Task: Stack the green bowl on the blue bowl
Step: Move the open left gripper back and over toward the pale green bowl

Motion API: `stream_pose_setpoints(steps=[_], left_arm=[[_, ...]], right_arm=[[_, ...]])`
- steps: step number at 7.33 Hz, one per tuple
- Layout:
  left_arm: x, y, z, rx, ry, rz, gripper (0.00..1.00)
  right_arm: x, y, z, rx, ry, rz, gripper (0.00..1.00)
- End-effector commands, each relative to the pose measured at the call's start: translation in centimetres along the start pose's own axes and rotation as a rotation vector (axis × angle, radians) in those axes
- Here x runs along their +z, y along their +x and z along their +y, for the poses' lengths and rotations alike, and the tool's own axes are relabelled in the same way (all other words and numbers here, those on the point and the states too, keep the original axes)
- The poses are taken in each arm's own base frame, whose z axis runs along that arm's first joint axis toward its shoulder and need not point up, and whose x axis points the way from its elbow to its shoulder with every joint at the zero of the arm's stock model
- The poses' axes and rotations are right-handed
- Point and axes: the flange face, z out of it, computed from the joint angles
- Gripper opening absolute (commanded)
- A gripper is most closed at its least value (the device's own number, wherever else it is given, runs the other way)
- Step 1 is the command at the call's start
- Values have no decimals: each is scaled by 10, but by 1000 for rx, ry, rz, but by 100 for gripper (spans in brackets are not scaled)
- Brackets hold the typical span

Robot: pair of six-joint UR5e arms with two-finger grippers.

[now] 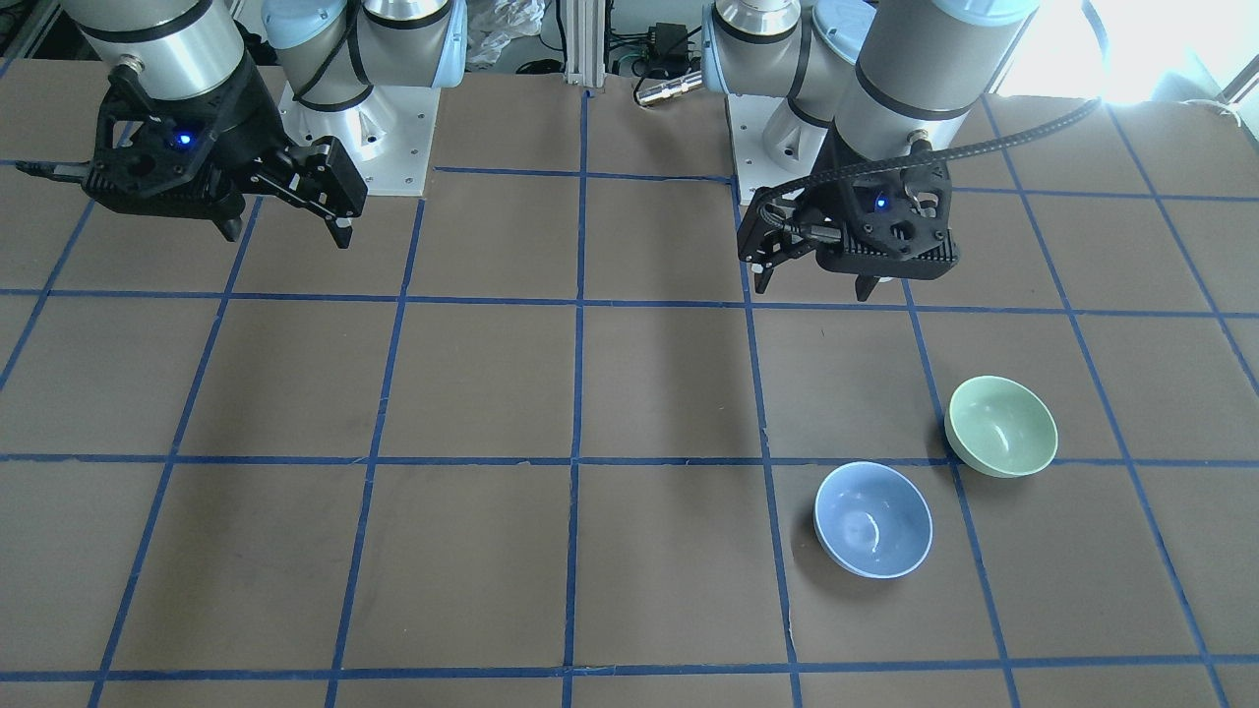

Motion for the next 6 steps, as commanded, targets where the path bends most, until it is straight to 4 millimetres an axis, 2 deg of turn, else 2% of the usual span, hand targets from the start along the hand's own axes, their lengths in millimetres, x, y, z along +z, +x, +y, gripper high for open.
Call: stream_pose_setpoints(steps=[1, 3, 4, 6], left_arm=[[-4, -2, 2, -2, 10, 0, 96], [-4, -6, 1, 1, 11, -2, 96], [-4, -25, -4, -30, 10, -3, 96], [-10, -35, 0, -43, 15, -4, 96]], right_arm=[[0, 0, 0, 0, -1, 0, 100], [0, 0, 0, 0, -1, 0, 100], [0, 0, 0, 0, 1, 0, 100], [0, 0, 0, 0, 1, 0, 100]])
